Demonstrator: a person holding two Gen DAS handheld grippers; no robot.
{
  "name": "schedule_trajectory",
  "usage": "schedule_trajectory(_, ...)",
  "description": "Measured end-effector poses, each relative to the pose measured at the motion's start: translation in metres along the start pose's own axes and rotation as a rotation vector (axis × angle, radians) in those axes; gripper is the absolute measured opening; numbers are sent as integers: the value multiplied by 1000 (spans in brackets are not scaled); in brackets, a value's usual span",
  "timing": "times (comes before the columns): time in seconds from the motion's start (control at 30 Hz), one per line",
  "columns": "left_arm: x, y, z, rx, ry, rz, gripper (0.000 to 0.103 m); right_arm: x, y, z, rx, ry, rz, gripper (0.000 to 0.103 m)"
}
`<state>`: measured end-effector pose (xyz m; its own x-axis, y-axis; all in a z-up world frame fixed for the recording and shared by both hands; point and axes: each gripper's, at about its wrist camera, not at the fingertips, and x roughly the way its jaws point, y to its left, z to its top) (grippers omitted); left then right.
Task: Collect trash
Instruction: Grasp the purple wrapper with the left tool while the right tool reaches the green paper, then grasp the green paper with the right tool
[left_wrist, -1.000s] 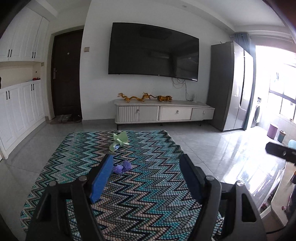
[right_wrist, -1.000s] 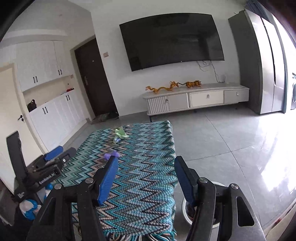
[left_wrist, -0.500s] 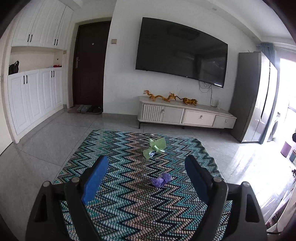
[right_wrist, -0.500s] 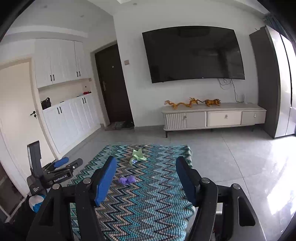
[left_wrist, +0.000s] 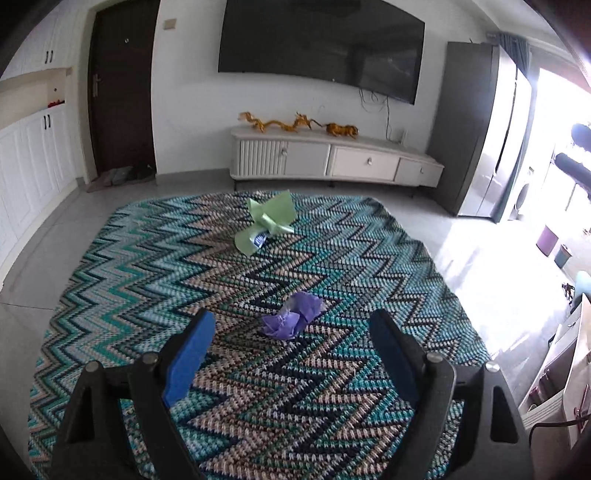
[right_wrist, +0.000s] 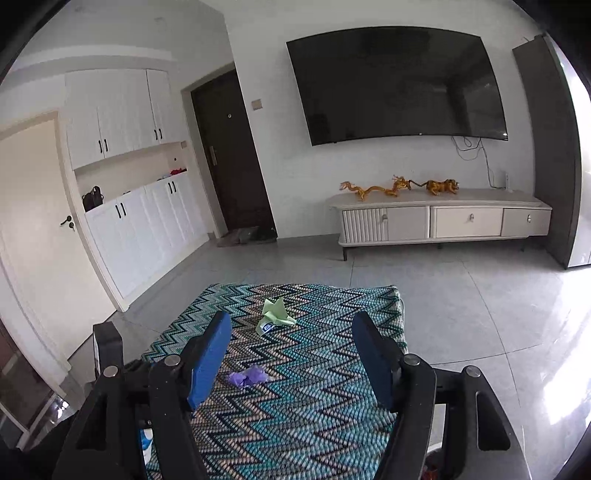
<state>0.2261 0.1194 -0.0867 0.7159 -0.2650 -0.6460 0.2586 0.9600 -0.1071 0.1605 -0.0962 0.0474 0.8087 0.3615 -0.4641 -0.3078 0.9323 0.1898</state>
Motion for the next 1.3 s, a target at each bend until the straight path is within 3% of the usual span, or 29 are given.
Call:
schedule_trajectory(0.37, 81, 11, -7, 5, 99, -54, 83, 135, -15, 8, 38, 117, 91, 66)
schedule_trajectory(0.47, 98, 19, -11, -23, 129, -86, 70, 168, -17, 2, 56, 151, 112, 66)
schedule_trajectory(0.53, 107, 26, -12, -65, 157, -130, 52, 190, -18, -3, 75, 173, 130, 66)
schedule_trajectory(0.6, 108, 31, -12, -87, 159, -152, 42, 209, -17, -9, 84, 195, 144, 66)
schedule_trajectory(0.73, 109, 35, -16, -110, 152, -167, 29, 254, -11, -17, 87, 234, 170, 66)
schedule_trajectory(1.03, 106, 45, -19, -142, 139, -213, 29, 339, 9, -35, 15, 320, 177, 68)
schedule_trajectory(1.1, 103, 51, -20, -144, 136, -219, 29, 352, 8, -41, 17, 357, 163, 61)
schedule_trajectory(1.13, 102, 52, -21, -144, 134, -223, 29, 356, 6, -45, 21, 375, 161, 48)
schedule_trajectory(1.2, 100, 56, -22, -143, 130, -229, 29, 357, 4, -49, 29, 383, 179, 39)
schedule_trajectory(1.23, 99, 57, -23, -143, 127, -231, 29, 353, 3, -48, 31, 378, 192, 29)
schedule_trajectory(1.3, 98, 59, -24, -142, 120, -229, 28, 343, 5, -46, 19, 368, 193, 23)
